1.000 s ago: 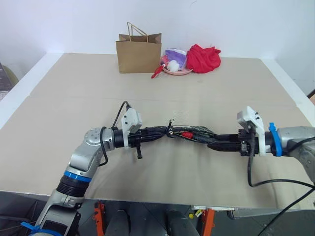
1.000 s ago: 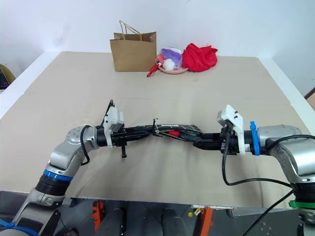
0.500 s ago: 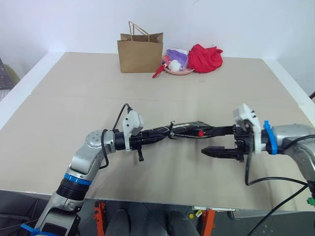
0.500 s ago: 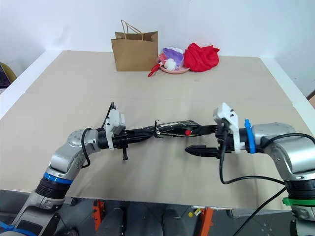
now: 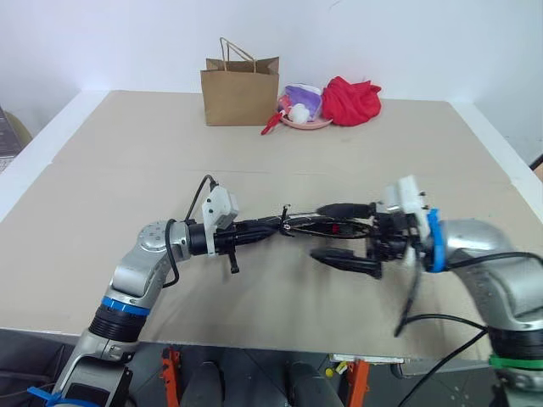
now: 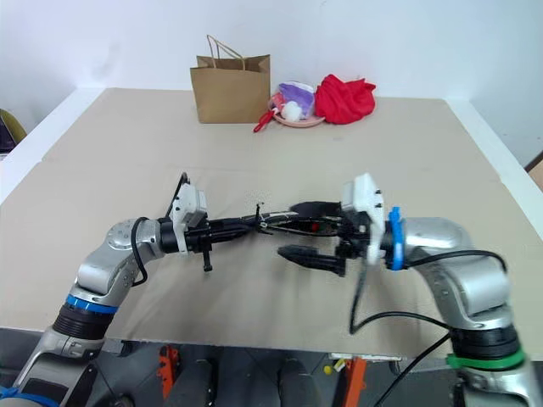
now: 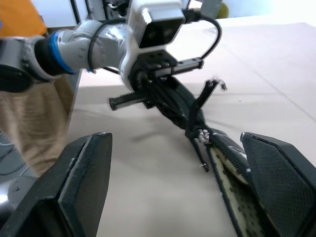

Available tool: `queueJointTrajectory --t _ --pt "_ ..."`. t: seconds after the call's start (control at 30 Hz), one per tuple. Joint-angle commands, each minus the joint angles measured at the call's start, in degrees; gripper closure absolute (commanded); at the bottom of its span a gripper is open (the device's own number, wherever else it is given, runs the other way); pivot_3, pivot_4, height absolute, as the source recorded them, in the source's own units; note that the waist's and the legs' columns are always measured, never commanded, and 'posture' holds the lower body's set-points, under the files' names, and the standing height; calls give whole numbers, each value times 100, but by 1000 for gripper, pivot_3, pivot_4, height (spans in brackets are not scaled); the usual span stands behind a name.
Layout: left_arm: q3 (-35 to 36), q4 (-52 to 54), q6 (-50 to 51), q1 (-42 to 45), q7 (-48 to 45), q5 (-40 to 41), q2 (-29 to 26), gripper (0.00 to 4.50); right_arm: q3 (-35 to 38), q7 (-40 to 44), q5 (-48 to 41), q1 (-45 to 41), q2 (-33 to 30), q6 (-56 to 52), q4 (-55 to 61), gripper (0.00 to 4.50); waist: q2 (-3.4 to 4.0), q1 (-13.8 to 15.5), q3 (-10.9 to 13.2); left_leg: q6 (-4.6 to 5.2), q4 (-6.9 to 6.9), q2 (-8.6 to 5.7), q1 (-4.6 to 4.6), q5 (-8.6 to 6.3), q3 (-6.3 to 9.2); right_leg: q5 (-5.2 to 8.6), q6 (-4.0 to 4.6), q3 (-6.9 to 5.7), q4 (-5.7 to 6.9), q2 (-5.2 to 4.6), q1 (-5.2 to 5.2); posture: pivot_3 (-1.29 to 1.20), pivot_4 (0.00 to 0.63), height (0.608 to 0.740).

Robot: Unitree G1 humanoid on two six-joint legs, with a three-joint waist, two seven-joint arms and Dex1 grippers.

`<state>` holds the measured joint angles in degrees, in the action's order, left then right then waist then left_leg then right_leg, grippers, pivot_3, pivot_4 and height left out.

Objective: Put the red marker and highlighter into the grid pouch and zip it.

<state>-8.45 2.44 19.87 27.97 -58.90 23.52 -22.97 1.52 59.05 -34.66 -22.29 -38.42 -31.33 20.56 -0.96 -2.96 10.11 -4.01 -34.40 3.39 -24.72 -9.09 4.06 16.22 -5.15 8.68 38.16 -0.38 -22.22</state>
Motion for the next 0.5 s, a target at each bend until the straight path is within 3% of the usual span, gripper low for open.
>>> queueJointTrajectory --t 0.03,0.3,0.4,0.5 --pt "92 185 -5 102 28 113 35 4500 -252 -224 271 -114 243 300 -61 25 1 6 0 0 1 0 -1 0 0 0 0 0 1 0 -2 0 150 740" --pt "59 226 19 103 38 102 78 4500 -546 -387 527 -354 679 504 -372 25 1 12 0 0 3 0 -1 0 0 0 2 0 2 0 -2 0 150 740" --pt "45 229 11 92 40 81 93 4500 -637 -423 576 -435 781 505 -424 690 1 12 0 0 1 0 -2 0 0 -1 2 0 1 0 -1 0 150 740" --pt "43 222 0 90 56 65 113 4500 -704 -451 653 -468 856 527 -491 2052 1 12 0 0 2 0 -2 0 1 -1 2 0 2 0 -2 0 150 740"
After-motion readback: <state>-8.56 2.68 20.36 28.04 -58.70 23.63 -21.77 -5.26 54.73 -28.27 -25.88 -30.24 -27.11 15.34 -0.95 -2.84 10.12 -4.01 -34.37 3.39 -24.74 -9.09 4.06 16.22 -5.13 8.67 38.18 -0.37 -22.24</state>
